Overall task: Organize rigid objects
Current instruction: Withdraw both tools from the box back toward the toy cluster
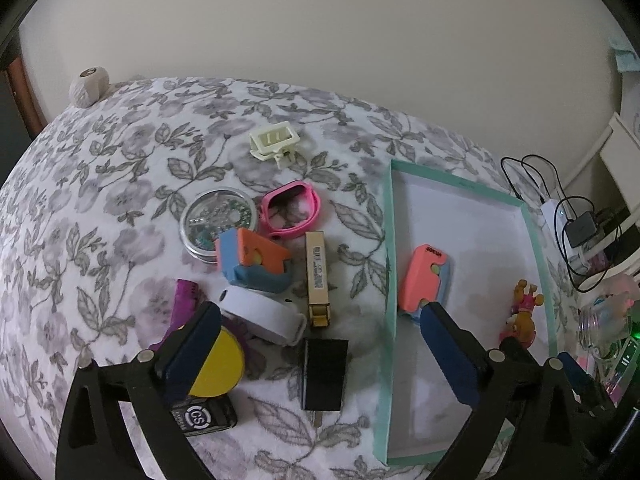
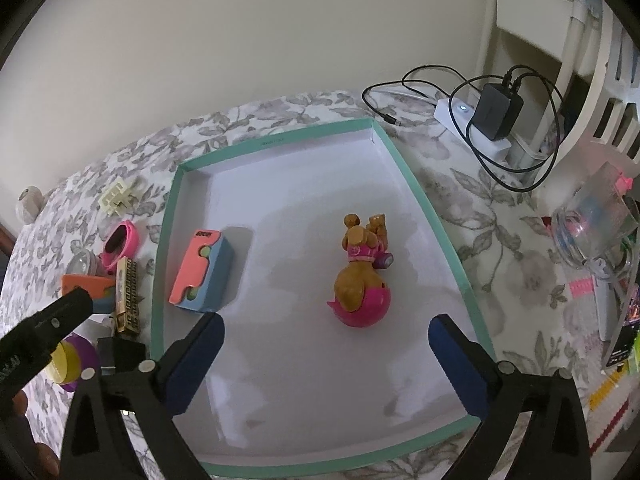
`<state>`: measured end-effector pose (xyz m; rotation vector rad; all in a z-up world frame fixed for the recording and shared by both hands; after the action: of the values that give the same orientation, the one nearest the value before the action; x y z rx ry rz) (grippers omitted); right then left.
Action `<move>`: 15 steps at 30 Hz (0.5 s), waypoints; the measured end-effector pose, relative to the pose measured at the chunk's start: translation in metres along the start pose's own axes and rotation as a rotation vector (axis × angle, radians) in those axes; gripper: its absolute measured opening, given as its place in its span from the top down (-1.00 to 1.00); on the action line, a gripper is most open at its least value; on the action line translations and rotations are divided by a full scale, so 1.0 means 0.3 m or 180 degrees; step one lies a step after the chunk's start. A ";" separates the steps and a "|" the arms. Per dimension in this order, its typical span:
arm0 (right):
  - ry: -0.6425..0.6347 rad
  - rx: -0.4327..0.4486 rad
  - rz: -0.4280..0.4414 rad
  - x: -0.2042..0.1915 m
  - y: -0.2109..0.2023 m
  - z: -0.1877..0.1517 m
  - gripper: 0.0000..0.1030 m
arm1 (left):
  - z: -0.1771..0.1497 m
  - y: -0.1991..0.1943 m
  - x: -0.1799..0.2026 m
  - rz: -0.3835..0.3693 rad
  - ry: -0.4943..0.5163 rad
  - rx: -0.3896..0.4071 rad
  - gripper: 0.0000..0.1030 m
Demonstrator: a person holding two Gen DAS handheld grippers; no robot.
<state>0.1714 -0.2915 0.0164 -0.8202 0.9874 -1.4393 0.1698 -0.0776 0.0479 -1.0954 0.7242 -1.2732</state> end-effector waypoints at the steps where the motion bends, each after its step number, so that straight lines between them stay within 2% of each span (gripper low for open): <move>1: -0.0001 0.0004 0.0008 -0.002 -0.003 0.000 -1.00 | 0.000 -0.007 -0.008 0.0031 -0.0014 -0.0008 -0.94; 3: -0.0005 0.0024 0.0039 -0.008 -0.016 0.003 -1.00 | 0.000 -0.020 -0.020 0.0080 -0.0011 -0.0033 -0.94; 6: 0.0029 0.0091 0.0226 -0.024 -0.056 0.016 -1.00 | 0.000 -0.054 -0.038 0.0140 0.0001 -0.0008 -0.94; 15: -0.0124 0.0306 0.0540 -0.130 -0.217 0.023 -1.00 | 0.027 -0.288 -0.164 0.0104 -0.0166 0.0450 -0.95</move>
<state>0.1555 -0.2538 0.0807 -0.6754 0.9284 -1.3100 0.1350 -0.0230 0.1238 -0.9944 0.6013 -1.2443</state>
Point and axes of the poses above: each gripper's, at about its wrist camera, not at the fingertips, and y roughly the way its jaws point, x to its right, z to its top, the point moved 5 cm from there along y, roughly the way its jaws point, and after that the axes turned 8 degrees about -x, right-handed, at the moved point
